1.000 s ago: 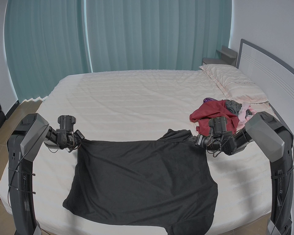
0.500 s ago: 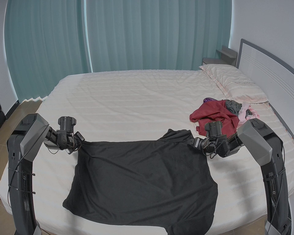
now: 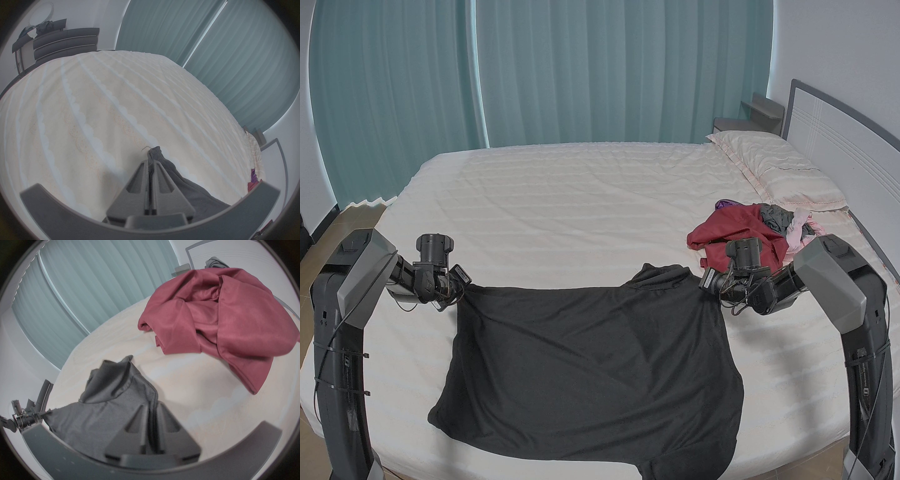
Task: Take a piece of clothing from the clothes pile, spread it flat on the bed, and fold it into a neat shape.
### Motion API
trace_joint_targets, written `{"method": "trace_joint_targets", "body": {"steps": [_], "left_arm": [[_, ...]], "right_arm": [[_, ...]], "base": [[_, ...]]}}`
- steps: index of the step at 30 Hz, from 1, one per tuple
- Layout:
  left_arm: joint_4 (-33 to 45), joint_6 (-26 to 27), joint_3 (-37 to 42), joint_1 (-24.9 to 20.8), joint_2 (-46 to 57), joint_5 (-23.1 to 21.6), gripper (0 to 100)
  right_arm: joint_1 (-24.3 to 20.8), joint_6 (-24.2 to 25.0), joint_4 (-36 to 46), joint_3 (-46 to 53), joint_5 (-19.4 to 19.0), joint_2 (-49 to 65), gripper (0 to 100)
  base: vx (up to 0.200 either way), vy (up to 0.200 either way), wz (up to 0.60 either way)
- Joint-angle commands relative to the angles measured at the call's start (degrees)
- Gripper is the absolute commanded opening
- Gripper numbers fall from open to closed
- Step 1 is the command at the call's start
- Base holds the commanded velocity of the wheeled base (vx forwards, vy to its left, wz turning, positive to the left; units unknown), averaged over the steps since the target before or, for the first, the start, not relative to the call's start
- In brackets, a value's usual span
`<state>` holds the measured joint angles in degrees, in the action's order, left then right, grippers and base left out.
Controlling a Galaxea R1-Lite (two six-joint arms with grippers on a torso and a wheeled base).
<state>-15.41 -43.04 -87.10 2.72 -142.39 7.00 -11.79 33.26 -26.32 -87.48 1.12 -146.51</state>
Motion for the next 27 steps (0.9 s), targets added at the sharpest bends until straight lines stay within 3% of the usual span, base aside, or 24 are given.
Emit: {"method": "trace_joint_targets", "body": {"steps": [1,4,10,27], "left_arm": [[-0.4,-2.7,-0.1,0.4,3.4,0.0,0],[-0.3,-3.3,-0.1,0.4,4.6,-0.1,0],[-0.3,-3.2,0.0,0.4,4.7,0.0,0],[-0.9,-3.1,-2.0,0.1,1.5,0.0,0]], "right_arm": [[0.4,2.8,-3.0,7.8,-1.3,9.6,0],[1.1,2.7,-6.3,11.6,-3.5,12.4,0],[1.4,2.3,-7.6,13.7,-3.8,12.7,0],[1.4,2.2,-7.4,10.5,-3.7,6.8,0]], "base": [[0.0,0.0,0.0],[0.0,0.0,0.0],[0.0,0.0,0.0],[0.0,0.0,0.0]]}}
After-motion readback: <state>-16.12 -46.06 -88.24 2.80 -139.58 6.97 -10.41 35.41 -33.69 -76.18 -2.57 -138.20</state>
